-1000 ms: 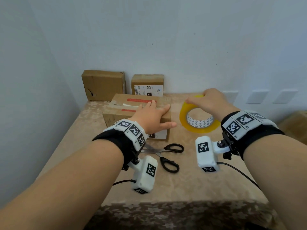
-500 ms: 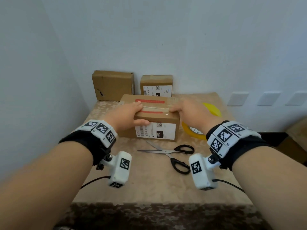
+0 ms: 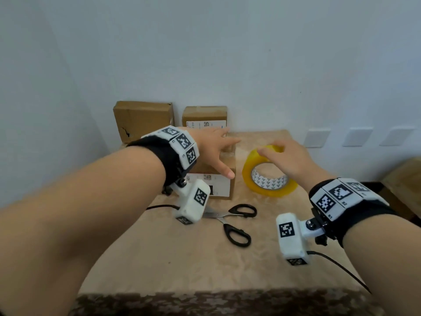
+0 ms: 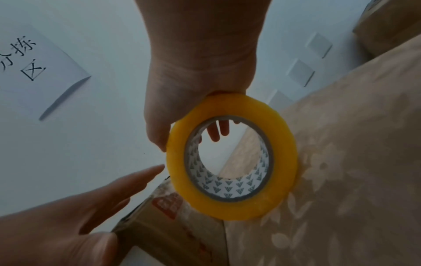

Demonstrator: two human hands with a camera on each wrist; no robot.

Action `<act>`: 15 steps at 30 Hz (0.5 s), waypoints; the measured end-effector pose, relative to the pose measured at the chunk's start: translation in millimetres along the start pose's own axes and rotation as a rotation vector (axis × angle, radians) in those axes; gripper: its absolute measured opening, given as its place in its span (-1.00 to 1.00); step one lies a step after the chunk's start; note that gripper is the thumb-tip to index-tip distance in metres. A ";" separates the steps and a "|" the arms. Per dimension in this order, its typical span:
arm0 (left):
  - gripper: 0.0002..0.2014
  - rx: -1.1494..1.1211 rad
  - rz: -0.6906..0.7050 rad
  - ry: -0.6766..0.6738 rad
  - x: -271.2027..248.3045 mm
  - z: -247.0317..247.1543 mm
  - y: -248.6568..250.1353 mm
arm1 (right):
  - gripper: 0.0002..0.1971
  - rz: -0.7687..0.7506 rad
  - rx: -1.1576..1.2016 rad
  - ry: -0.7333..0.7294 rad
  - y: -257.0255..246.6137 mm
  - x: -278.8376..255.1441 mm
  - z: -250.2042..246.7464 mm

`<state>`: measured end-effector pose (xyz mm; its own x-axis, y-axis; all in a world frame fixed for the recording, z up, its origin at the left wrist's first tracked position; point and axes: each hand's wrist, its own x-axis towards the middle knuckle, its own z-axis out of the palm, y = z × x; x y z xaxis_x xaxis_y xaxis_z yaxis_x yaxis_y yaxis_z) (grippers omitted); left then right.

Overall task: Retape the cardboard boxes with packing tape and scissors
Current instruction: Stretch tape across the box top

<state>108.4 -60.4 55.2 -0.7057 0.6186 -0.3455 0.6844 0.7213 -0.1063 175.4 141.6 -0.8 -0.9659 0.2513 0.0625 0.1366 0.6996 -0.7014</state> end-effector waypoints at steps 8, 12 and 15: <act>0.11 0.043 -0.047 -0.054 29.5 7.5 0.0 | -0.61 0.043 0.100 -0.004 15.0 27.2 0.4; 0.04 -0.027 -0.034 0.139 26.3 6.9 -2.8 | -0.56 -0.025 0.020 0.034 -4.5 26.4 -2.3; 0.09 -0.185 -0.065 0.334 14.0 -2.1 -10.5 | -0.58 -0.078 -0.043 0.129 -33.8 25.4 -22.2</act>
<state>90.9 -58.6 53.4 -0.7884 0.6149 -0.0179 0.6129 0.7877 0.0622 151.2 139.3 40.3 -0.9380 0.2768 0.2088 0.0739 0.7480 -0.6595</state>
